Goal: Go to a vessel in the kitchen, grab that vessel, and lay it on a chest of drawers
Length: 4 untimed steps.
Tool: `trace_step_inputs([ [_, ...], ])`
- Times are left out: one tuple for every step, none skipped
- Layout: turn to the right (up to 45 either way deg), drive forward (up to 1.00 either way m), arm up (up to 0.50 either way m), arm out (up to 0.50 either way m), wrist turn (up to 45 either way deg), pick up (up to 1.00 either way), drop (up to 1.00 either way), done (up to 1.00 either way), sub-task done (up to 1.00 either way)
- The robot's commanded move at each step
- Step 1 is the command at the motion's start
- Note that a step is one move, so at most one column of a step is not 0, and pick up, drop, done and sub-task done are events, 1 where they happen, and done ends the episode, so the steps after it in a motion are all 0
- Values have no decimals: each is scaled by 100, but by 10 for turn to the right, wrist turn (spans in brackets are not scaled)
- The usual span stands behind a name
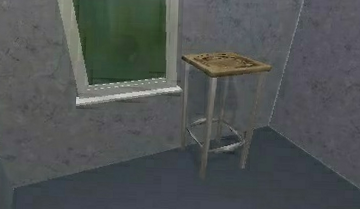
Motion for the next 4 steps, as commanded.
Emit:
trace_step_inputs([
  [450,0,0,0,0,0,0,0,0],
  [390,0,0,0,0,0,0,0,0],
  [0,100,0,0,0,0,0,0,0],
  [300,0,0,0,0,0,0,0,0],
])
